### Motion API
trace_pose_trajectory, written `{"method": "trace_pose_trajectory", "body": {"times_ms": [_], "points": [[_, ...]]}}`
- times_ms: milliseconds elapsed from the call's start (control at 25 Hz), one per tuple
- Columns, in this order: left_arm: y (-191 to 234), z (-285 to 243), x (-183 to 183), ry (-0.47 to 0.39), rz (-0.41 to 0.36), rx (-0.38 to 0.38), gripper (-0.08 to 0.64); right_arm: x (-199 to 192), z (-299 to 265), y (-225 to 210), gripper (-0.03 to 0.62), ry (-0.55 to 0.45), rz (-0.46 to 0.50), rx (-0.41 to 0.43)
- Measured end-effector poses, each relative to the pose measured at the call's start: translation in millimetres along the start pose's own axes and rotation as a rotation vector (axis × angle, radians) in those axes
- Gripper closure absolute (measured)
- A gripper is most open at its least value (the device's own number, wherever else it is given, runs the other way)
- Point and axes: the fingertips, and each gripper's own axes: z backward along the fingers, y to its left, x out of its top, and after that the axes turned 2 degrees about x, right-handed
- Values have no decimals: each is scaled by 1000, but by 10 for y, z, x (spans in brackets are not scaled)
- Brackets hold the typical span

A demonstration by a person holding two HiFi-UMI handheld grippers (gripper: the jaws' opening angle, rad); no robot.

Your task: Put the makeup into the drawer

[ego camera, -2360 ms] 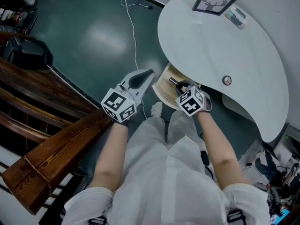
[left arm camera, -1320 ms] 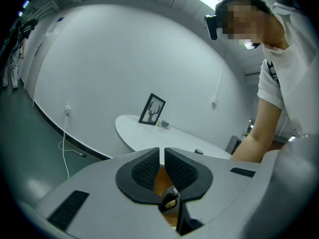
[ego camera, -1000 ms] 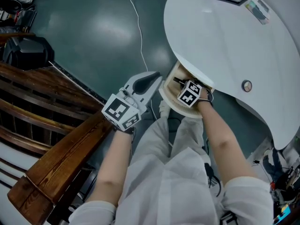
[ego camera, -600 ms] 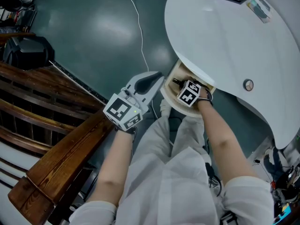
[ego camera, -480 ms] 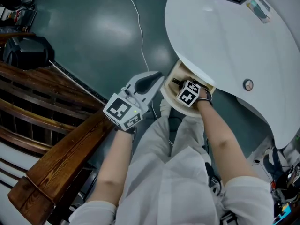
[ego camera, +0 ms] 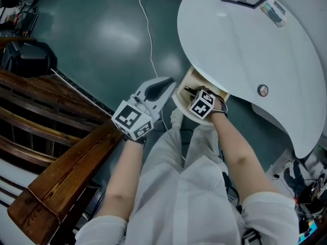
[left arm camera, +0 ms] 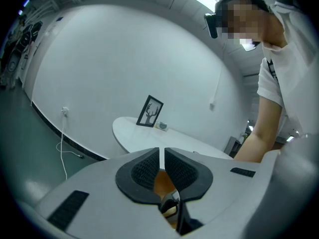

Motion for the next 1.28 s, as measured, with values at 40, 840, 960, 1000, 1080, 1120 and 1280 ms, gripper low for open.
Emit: {"method": "trace_pose_trajectory", "body": {"times_ms": [40,840,960,1000,1080,1120,1280], "points": [[-14,8,26,-4,-2,-2,535,11,49,8,500,-4,-4,-5],[-396,38,573,-50,-59,-59,535,198,1470,62,514,-199,-150,-160],[-474,1,634,-50,-69,-75,535,190,1757,26,517,-252,-189,-203],[-499,-15,655,-50,-72,-80,535,180,1851,12,520,-271,-206,-218],[-551,-53,694,-49,-79,-92,535,155,2030,-17,523,-314,-243,-245],[-578,-74,710,-48,-83,-98,535,139,2118,-31,525,-335,-262,-259],[-678,-178,781,-47,-95,-123,535,67,2466,-114,537,-404,-314,-324]]}}
